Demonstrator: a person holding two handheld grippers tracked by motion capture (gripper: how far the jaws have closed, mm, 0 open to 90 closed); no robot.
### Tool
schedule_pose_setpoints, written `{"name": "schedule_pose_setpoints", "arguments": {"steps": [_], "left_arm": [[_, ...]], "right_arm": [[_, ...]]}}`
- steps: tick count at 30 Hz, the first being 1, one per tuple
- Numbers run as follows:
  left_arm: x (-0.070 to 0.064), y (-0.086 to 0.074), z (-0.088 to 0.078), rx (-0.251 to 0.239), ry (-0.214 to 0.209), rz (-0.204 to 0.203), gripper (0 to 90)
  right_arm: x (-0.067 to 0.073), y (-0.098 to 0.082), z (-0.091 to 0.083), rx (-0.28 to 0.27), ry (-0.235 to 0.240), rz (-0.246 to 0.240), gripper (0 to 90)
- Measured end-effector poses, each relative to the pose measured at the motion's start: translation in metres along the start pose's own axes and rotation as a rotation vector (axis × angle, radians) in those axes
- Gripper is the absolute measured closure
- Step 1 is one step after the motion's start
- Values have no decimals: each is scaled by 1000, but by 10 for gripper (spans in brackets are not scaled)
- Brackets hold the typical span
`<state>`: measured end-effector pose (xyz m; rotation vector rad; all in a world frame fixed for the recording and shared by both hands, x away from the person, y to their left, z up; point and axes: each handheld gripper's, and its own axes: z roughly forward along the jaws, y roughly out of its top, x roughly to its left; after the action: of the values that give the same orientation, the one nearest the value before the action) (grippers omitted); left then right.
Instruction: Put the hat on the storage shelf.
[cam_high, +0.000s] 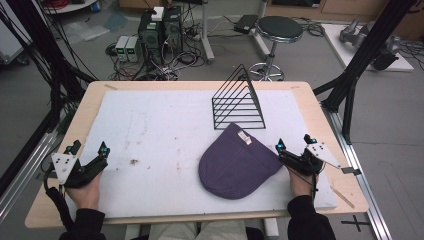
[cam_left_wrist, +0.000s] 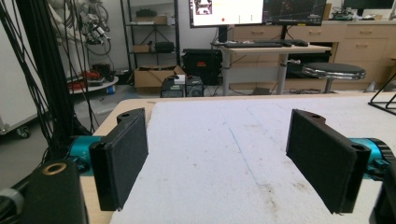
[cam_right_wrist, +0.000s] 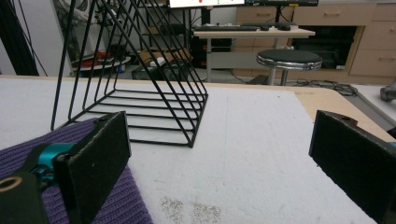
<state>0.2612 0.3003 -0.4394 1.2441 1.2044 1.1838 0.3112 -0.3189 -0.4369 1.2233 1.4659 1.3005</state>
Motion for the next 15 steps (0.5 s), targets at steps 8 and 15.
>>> {"name": "schedule_pose_setpoints", "arguments": {"steps": [8, 15], "left_arm": [[-4, 0, 5, 2, -6, -1, 211], [-4, 0, 6, 3, -9, -5, 211]], "right_arm": [[-6, -1, -7, 5, -15, 12, 45], [-9, -2, -7, 9, -32, 50, 45]]}}
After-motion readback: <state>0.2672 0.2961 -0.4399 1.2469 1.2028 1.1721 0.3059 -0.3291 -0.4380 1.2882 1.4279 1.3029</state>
